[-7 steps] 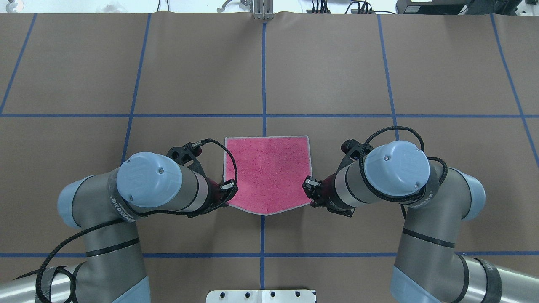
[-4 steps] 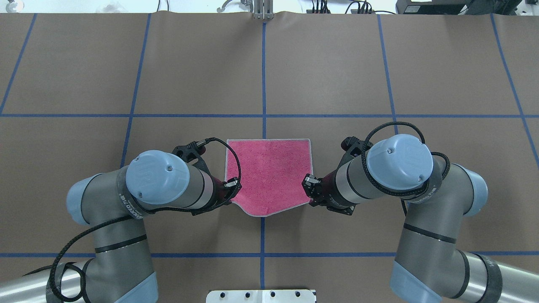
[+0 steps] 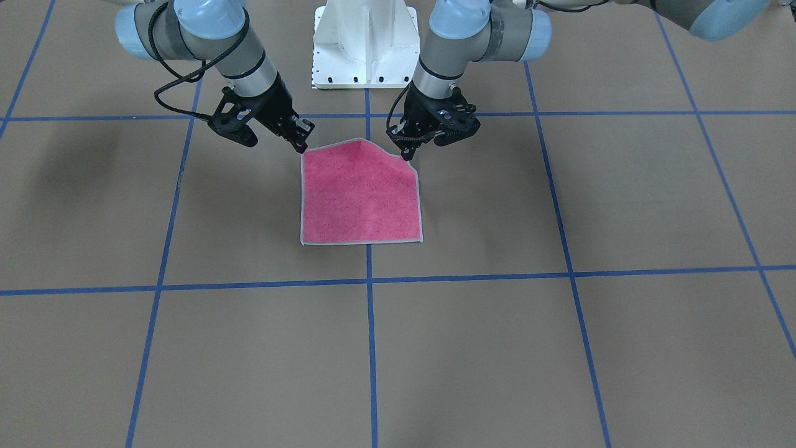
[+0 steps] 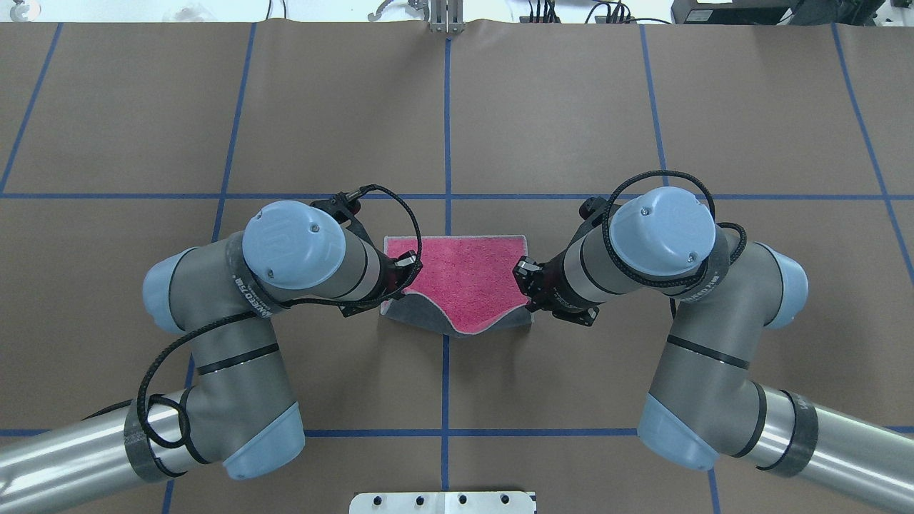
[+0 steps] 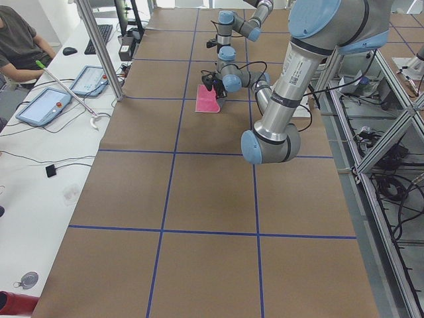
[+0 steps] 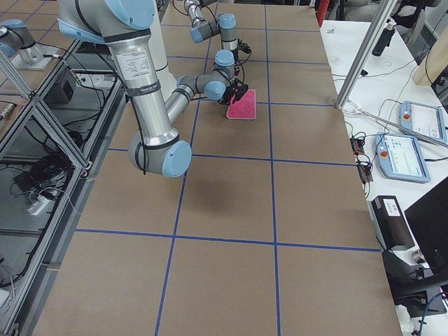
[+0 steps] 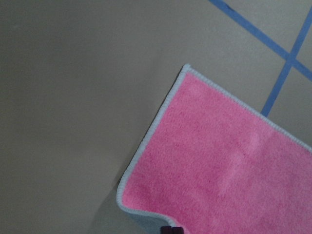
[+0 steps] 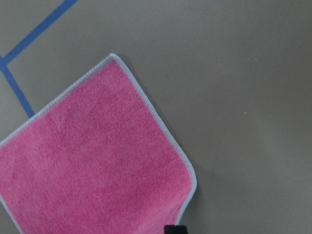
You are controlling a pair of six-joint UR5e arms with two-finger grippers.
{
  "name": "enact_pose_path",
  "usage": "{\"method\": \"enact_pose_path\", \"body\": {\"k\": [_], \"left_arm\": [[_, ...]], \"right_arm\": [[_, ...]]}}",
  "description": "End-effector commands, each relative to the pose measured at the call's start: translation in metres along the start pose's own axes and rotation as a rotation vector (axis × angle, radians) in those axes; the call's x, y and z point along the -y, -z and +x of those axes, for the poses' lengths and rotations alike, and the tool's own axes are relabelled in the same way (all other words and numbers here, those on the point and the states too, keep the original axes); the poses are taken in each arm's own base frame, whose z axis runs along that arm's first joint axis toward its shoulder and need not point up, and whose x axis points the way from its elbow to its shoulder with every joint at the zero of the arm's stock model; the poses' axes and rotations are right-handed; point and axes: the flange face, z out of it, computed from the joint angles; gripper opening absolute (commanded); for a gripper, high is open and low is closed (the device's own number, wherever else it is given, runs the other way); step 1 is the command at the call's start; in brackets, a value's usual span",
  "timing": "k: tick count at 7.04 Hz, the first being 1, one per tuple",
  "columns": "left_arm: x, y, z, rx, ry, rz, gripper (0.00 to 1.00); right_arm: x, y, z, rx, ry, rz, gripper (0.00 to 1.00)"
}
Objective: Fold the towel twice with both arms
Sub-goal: 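Lift both near corners and fold them over toward the far edge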
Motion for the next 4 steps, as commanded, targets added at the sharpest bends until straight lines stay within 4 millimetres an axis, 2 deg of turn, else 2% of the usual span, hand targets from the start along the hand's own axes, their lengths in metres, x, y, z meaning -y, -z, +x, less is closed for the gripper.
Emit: {"method": "enact_pose_path", "body": {"k": [1, 4], "left_arm": [[0.019, -0.018, 0.001, 0.032, 0.016, 0.027, 0.00], [0.034, -0.021, 0.001, 0.035, 0.030, 0.043, 0.00]], "right_arm": [[0.015, -0.007, -0.008, -0.008, -0.013, 0.020, 0.00], [0.032, -0.017, -0.018, -0.020, -0.022, 0.043, 0.00]]}}
